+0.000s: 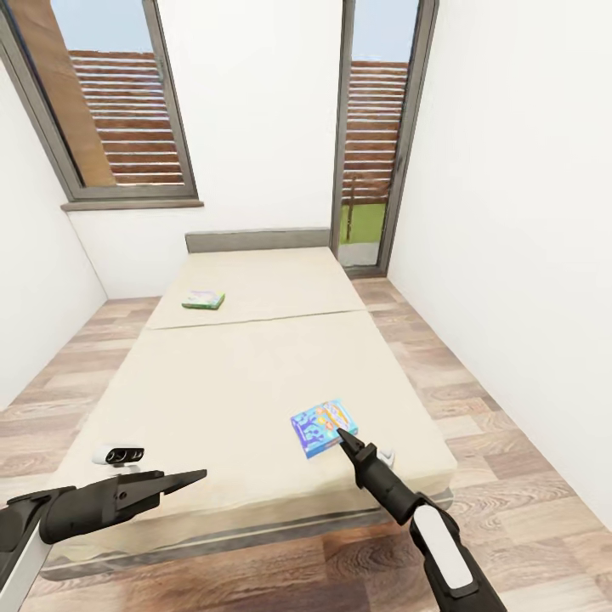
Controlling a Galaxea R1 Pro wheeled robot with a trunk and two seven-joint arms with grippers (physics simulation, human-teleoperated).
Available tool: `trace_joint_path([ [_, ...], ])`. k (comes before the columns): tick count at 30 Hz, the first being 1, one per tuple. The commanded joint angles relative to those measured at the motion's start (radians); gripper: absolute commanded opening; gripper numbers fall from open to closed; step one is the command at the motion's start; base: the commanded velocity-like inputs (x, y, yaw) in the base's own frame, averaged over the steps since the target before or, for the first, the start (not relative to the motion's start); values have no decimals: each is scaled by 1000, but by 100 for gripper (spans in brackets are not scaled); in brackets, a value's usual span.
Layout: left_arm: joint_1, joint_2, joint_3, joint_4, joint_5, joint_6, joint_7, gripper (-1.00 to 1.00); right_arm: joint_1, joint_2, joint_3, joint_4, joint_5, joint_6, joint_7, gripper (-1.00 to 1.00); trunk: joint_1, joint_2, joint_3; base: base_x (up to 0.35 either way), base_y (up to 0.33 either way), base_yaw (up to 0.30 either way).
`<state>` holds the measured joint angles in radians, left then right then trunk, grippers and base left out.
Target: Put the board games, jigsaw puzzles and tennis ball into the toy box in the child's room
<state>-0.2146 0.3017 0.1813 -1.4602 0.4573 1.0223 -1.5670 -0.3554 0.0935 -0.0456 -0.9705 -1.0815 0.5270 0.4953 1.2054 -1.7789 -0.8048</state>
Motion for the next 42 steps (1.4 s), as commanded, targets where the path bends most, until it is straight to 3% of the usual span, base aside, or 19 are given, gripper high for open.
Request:
trace_joint_path([
  [1,0,0,0,0,0,10,-4,100,0,2,-2,-8,-2,8,0,-100,-4,7,2,0,0,0],
  [16,0,0,0,0,-2,10,-4,100,0,4,50,-23,-5,31,2,-100,-62,112,49,0,0,0],
  [42,-1,2,6,1,-1,10,-4,100,3,12,57,-18,2,-3,22,-100,-161,294,131,0,0,0],
])
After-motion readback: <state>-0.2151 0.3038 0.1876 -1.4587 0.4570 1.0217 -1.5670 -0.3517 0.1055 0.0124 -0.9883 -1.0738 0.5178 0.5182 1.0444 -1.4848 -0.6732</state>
